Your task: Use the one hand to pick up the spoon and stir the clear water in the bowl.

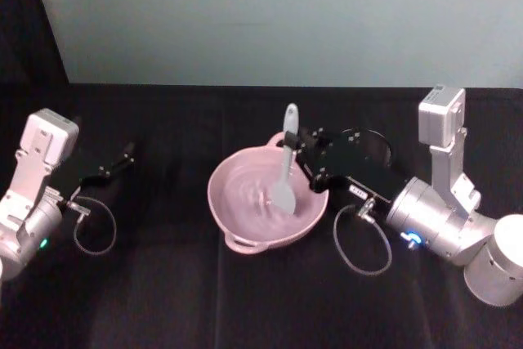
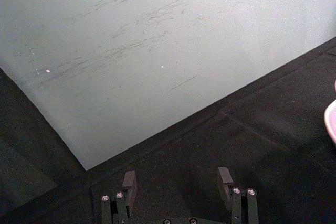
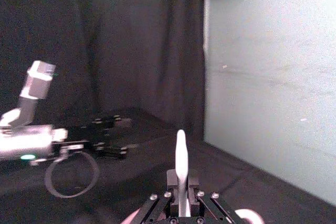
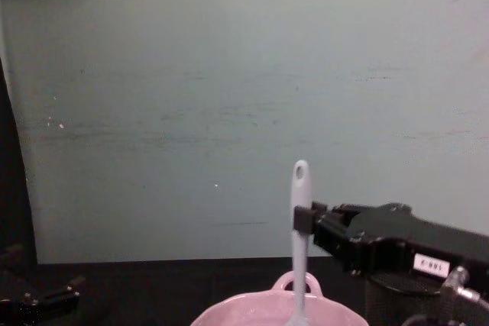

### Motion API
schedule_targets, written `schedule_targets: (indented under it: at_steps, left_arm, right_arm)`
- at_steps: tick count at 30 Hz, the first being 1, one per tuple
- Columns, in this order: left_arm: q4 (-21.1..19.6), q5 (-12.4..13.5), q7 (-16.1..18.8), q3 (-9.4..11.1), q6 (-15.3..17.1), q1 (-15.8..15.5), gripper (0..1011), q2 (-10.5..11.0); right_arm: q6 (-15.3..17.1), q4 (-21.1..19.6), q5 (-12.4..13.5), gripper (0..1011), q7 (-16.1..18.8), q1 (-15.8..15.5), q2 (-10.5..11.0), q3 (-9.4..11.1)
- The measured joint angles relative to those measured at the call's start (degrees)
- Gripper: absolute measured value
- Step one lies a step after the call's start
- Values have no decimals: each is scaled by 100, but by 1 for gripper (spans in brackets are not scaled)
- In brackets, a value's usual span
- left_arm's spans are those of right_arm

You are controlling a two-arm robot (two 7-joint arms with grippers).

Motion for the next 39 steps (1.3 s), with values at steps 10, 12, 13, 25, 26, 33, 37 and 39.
schedule_targets:
  at_steps: [10, 12, 13, 25, 26, 33, 37, 39]
  left_arm:
    - [0, 0, 0, 0, 0, 0, 1011, 0]
    - [0, 0, 0, 0, 0, 0, 1011, 0]
    - [0, 0, 0, 0, 0, 0, 1011, 0]
    - [0, 0, 0, 0, 0, 0, 1011, 0]
    - [0, 0, 0, 0, 0, 0, 1011, 0]
    - [0, 0, 0, 0, 0, 0, 1011, 0]
    - [0, 0, 0, 0, 0, 0, 1011, 0]
    - [0, 0, 0, 0, 0, 0, 1011, 0]
  right_arm:
    - [9, 112, 281, 109, 110, 23, -293, -368]
    - [-95, 203, 284, 109, 108, 88, -373, -395]
    - [-95, 203, 284, 109, 108, 88, -373, -395]
    - [-700, 1236, -80, 109, -199, 703, -814, -326]
    - [-715, 1265, -109, 109, -225, 719, -814, -307]
    - [-770, 1236, -317, 108, -335, 680, -655, -108]
    - [-623, 922, -345, 109, -341, 485, -445, 22]
    - [-516, 745, -319, 109, -325, 376, -355, 70]
